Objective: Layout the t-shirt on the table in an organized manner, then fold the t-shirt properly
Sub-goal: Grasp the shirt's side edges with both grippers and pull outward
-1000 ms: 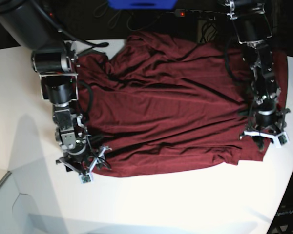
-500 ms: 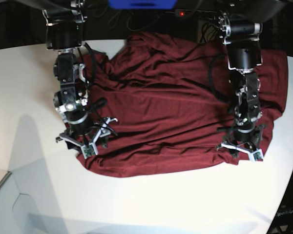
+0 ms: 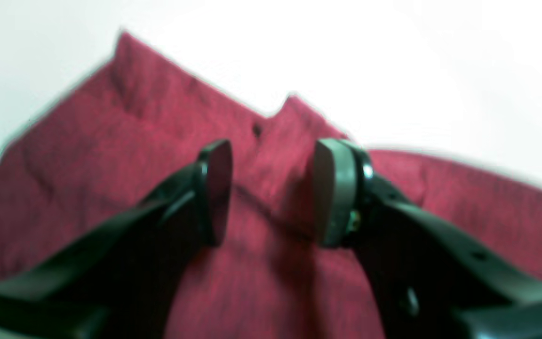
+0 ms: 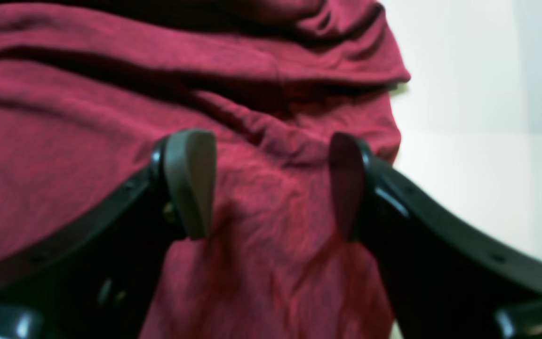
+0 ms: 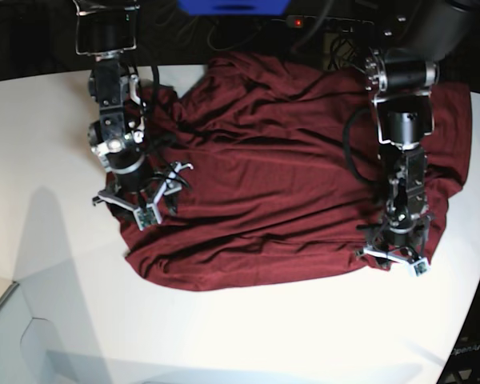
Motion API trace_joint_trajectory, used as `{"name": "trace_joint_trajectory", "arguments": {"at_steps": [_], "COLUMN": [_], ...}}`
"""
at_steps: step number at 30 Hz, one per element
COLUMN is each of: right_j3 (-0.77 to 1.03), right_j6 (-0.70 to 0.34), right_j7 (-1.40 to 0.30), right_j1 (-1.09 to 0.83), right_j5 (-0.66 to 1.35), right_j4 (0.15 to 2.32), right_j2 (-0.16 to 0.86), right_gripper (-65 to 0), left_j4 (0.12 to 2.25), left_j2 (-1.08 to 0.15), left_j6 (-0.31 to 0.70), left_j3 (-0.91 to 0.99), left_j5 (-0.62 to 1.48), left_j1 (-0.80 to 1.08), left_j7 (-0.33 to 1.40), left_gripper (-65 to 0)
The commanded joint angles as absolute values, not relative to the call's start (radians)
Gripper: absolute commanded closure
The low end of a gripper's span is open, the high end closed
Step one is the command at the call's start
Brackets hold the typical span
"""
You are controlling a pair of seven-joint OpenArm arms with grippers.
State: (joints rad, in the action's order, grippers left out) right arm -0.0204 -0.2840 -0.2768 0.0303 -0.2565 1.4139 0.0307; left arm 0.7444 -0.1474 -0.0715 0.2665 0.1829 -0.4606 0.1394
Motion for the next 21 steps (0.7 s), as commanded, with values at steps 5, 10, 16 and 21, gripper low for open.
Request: {"name": "trace_joint_trajectory", "arguments": {"at_steps": [5, 10, 16, 21], "right_j3": [0.015, 0.047, 0.047, 0.047], "right_j6": [-0.285, -0.285, -0.285, -0.285], "right_j7": [-0.251, -0.251, -0.251, -0.251], "right_j1": [0.01, 0.008, 0.008, 0.007], "right_j5": [-0.254, -0.254, -0.254, -0.254], "right_j4": [1.449, 1.445, 1.446, 1.445], "right_j2": [0.035, 0.033, 0.035, 0.035], "right_gripper": [-37.8, -37.8, -37.8, -37.8], "left_j4": [0.67, 0.615, 0.619, 0.673], "left_j2": [-0.156, -0.156, -0.156, -0.156], "left_j6": [-0.068, -0.068, -0.067, -0.067], "left_j3": [0.262, 0.262, 0.262, 0.263], "left_j5": [0.176, 0.176, 0.177, 0.177], "left_j1": [-0.499, -0.513, -0.513, -0.513], "left_j7": [0.059, 0.056, 0.056, 0.056], "left_gripper": [-27.4, -24.3, -23.8, -11.8]}}
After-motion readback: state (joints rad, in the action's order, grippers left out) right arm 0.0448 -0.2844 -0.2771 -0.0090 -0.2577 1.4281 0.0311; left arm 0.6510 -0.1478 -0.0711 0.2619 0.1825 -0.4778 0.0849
